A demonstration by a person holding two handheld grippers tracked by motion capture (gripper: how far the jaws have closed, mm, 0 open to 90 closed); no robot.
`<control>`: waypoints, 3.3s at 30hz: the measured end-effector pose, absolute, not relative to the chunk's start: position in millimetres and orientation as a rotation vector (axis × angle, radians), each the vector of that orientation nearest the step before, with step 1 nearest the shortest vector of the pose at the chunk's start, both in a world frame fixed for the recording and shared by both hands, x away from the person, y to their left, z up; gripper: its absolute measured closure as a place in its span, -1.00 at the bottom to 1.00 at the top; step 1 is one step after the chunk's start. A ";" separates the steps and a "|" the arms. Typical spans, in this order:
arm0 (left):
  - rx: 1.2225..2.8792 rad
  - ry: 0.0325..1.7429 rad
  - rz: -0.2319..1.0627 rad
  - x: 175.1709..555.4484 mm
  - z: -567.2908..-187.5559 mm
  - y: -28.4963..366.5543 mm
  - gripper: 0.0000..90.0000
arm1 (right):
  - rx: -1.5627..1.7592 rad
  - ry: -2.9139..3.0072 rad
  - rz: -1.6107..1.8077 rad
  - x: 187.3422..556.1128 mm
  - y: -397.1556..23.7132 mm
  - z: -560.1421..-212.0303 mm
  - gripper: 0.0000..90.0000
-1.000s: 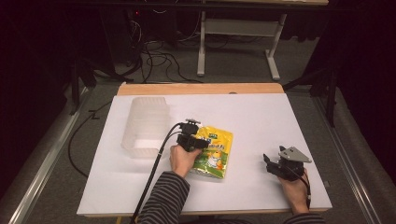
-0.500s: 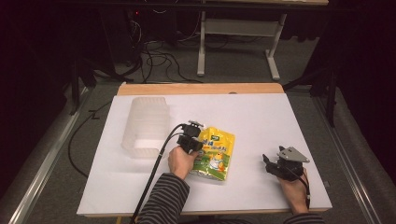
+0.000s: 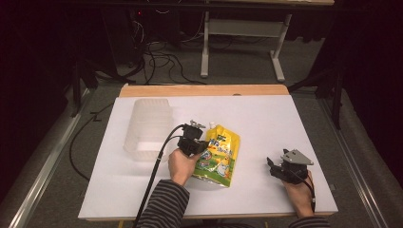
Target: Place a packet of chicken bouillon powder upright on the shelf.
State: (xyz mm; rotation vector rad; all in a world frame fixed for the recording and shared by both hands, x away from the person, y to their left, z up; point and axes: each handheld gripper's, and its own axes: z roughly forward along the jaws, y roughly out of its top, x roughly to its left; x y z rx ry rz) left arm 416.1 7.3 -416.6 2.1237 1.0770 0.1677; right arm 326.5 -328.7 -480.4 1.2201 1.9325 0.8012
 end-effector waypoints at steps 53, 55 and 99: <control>1.918 0.767 0.262 391.5 -316.9 55.2 1.00 | 1.202 1.940 0.762 326.7 -325.2 -481.2 -0.35; 1.916 0.756 0.264 392.0 -314.9 59.1 1.00 | 1.201 1.933 0.764 326.8 -325.7 -481.1 -0.38; 1.851 0.862 0.448 413.9 -306.6 165.6 1.00 | 1.191 1.935 0.734 327.6 -323.7 -481.9 -0.37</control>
